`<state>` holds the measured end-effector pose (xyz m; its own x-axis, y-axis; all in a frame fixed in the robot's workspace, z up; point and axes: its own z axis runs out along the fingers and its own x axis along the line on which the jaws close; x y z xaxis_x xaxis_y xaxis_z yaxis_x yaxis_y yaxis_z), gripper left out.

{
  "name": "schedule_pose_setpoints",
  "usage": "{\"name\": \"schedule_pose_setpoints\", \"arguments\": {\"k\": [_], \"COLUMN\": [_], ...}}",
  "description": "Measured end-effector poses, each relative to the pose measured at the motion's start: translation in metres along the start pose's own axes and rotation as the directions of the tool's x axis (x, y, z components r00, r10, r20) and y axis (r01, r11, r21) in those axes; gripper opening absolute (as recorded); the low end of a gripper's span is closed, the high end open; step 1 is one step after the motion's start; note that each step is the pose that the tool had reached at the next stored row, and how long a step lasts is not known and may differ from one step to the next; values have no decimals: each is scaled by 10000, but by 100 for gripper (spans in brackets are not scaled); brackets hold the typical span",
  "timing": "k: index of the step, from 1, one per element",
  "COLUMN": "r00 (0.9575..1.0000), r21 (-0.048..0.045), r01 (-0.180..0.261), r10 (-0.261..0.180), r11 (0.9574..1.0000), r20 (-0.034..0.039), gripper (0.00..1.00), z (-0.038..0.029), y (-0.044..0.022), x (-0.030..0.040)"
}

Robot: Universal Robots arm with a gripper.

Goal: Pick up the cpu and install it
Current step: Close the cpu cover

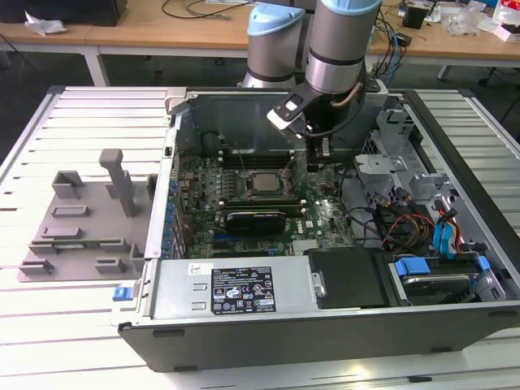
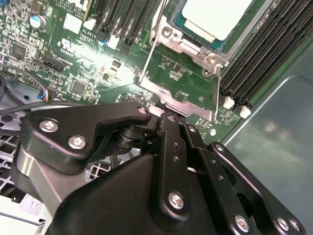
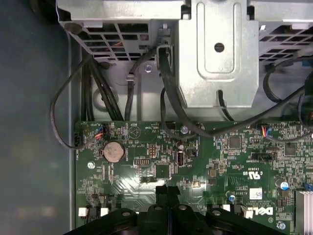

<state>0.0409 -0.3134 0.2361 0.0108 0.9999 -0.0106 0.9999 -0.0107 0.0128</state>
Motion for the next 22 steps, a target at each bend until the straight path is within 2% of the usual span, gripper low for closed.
{"name": "schedule_pose_setpoints", "arguments": {"k": [2,6,10,12,14,16,18,22], "r00": [10000,10000,10000,10000,10000,10000,10000,10000], "r21": [0,0,0,0,0,-4,-11,-12], "r01": [-1,0,0,0,0,-1,-1,-1], "r10": [1,0,0,0,0,1,1,1], "r11": [10000,10000,10000,10000,10000,10000,10000,10000], "r20": [0,1,0,0,0,0,0,-2], "gripper": [11,11,11,11,11,11,11,11], "z": [0,-2,-3,-4,-4,-5,-6,-7], "y": [-23,-154,-220,-287,-312,-408,-539,-642], "x": [0,-1,-1,-2,-2,-3,-4,-5]}}
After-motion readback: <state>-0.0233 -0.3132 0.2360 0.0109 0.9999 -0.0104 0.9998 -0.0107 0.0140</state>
